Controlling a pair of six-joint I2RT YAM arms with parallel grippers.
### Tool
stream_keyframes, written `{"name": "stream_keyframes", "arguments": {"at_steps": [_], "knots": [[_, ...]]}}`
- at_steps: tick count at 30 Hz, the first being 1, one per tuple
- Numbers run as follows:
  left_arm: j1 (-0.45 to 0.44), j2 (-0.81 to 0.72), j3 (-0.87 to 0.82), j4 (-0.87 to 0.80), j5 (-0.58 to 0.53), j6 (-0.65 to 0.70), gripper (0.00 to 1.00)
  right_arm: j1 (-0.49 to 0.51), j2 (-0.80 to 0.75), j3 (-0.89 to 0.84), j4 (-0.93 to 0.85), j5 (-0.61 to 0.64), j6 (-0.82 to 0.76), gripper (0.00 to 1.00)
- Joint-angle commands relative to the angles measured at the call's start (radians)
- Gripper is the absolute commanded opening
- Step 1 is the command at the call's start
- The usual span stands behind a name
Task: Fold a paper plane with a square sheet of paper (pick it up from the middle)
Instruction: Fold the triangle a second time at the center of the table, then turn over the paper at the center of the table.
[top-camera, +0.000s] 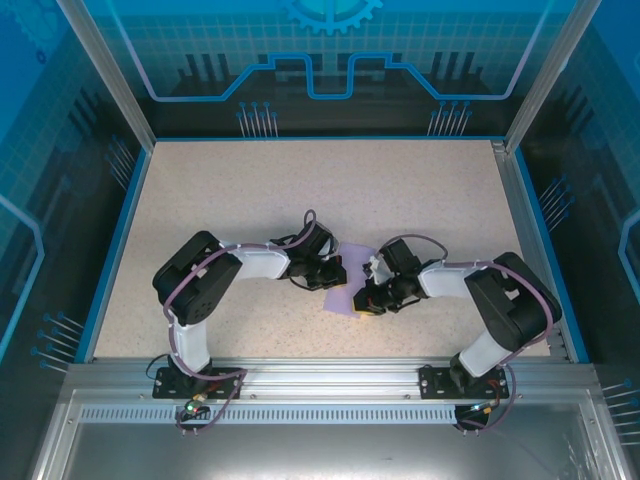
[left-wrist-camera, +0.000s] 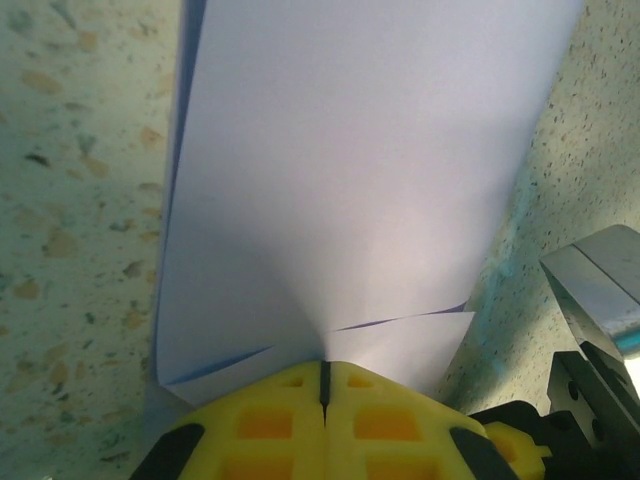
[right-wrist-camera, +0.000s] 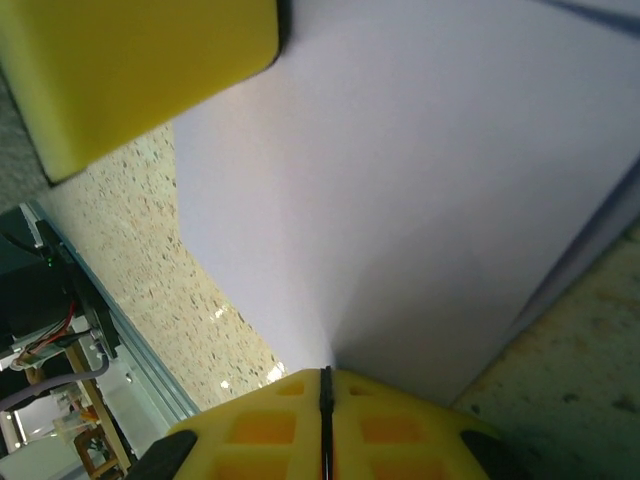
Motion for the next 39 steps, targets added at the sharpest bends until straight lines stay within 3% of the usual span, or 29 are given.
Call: {"name": "stream_keyframes", "arguments": {"at_steps": [1, 8, 11, 13, 18, 23, 28, 32, 39], "knots": [[-0.007, 0.045, 0.000, -0.045, -0.025, 0.016, 0.04, -0.001, -0.032, -0.051, -0.053, -0.014, -0.007, 0.09], [-0.008, 0.036, -0.007, -0.017, -0.008, 0.004, 0.04, -0.016, -0.103, -0.077, -0.086, -0.005, -0.007, 0.12], [-0.013, 0.030, -0.020, 0.047, 0.027, -0.014, 0.06, -0.035, -0.186, -0.048, -0.156, 0.112, -0.017, 0.17], [-0.016, 0.035, -0.009, 0.041, 0.027, -0.017, 0.06, -0.057, -0.216, -0.026, -0.187, 0.197, -0.011, 0.26], [-0.016, 0.026, -0.014, 0.018, -0.003, -0.023, 0.06, -0.117, -0.136, 0.045, -0.167, 0.153, 0.018, 0.36], [-0.017, 0.011, -0.021, 0.033, -0.007, -0.028, 0.07, -0.119, -0.034, 0.049, -0.021, 0.044, 0.070, 0.37], [-0.016, 0.016, 0.004, 0.028, 0.002, -0.033, 0.07, -0.117, -0.009, 0.054, -0.028, 0.084, 0.083, 0.35], [-0.014, 0.001, 0.012, 0.016, -0.002, -0.022, 0.08, -0.117, -0.015, 0.047, 0.026, 0.043, 0.108, 0.31], [-0.013, -0.029, 0.010, 0.013, -0.029, -0.030, 0.09, -0.123, -0.048, 0.040, 0.047, 0.052, 0.119, 0.34]]}}
